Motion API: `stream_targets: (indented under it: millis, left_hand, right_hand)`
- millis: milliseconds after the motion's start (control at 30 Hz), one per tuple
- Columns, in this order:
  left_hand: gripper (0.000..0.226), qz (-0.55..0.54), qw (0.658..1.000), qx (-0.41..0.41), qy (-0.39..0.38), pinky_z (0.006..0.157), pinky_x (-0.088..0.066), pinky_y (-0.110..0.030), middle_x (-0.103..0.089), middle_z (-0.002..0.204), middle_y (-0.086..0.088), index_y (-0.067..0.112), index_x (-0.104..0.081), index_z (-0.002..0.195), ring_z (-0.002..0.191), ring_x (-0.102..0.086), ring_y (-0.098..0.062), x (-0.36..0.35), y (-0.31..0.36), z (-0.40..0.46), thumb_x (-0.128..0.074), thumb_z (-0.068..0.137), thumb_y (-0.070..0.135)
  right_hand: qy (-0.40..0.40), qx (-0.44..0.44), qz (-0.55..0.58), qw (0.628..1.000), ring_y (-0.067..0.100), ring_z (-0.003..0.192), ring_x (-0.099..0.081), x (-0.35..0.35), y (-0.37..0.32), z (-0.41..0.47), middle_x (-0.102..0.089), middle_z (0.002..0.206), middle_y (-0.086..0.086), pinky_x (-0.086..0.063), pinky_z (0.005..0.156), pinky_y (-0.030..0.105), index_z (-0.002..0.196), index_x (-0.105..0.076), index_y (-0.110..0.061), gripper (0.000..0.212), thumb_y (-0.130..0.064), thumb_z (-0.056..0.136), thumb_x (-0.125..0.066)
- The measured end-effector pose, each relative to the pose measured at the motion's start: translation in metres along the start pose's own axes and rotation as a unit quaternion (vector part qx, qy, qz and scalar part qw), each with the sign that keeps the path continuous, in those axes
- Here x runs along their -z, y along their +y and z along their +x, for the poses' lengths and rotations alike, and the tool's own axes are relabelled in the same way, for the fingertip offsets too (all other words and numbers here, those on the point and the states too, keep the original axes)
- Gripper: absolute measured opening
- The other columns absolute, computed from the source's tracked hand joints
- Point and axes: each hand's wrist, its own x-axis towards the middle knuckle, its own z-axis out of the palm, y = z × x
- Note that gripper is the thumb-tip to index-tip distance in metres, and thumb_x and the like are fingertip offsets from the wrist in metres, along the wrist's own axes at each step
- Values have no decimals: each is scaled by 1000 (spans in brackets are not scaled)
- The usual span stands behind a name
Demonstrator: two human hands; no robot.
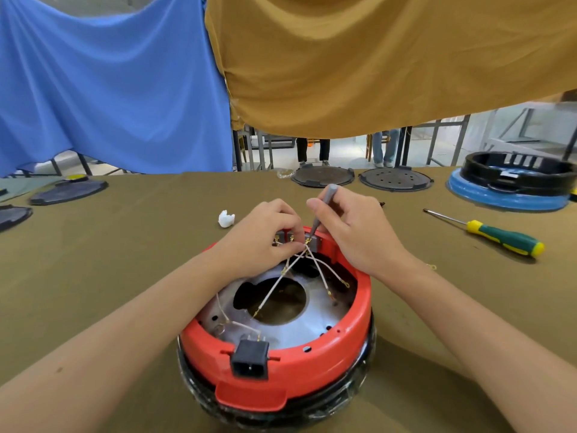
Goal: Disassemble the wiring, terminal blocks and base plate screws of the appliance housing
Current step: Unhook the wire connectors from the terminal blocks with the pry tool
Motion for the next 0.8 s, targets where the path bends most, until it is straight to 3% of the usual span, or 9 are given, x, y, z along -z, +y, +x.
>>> stream_targets:
  millis: [100, 333, 467, 633, 800]
  left_hand:
    - [5, -7, 1000, 1, -2, 93, -39, -26, -55, 107, 1, 22, -68, 84, 100, -50, -15, 0, 1, -1, -72, 87, 19]
    - [5, -19, 1000, 9, -7, 95, -41, -35, -54, 108, 1, 22, -69, 86, 102, -50, -17, 0, 1, -1, -72, 87, 19]
    - [5, -24, 1000, 9, -10, 97, -41, -35, -55, 108, 1, 22, -69, 85, 104, -51, -17, 1, 0, -1, -72, 87, 19]
    - [8, -28, 999, 17, -23, 98, -38, -30, -53, 109, 5, 26, -68, 83, 107, -49, -16, 2, 0, -3, -71, 87, 20]
    - [11, -42, 998, 25, -36, 99, -37, -27, -52, 110, 5, 27, -66, 82, 110, -48, -15, 5, 1, -3, -70, 88, 19]
  right_hand:
    - [-4, 20, -19, 1000, 8, 58, -58, 1, 0, 0, -66, 68, -3, -49, 64, 39, 85, -63, -16, 24, -33, 101, -55]
    - [-19, 27, -33, 999, 19, 68, -64, 0, -1, 3, -67, 69, -1, -51, 69, 43, 85, -63, -15, 26, -34, 101, -56]
    - [-17, -58, 23, 998, 12, 61, -65, -1, 2, 13, -67, 61, -4, -54, 66, 37, 79, -62, -14, 30, -34, 100, -55]
    - [-21, -185, 114, 976, 6, 46, -56, -4, 15, 25, -60, 50, -6, -46, 54, 23, 74, -61, -11, 35, -30, 102, -53]
    - [-3, -205, 151, 967, 6, 45, -55, -8, 19, 20, -61, 50, -5, -45, 49, 18, 72, -60, -10, 35, -28, 101, -53]
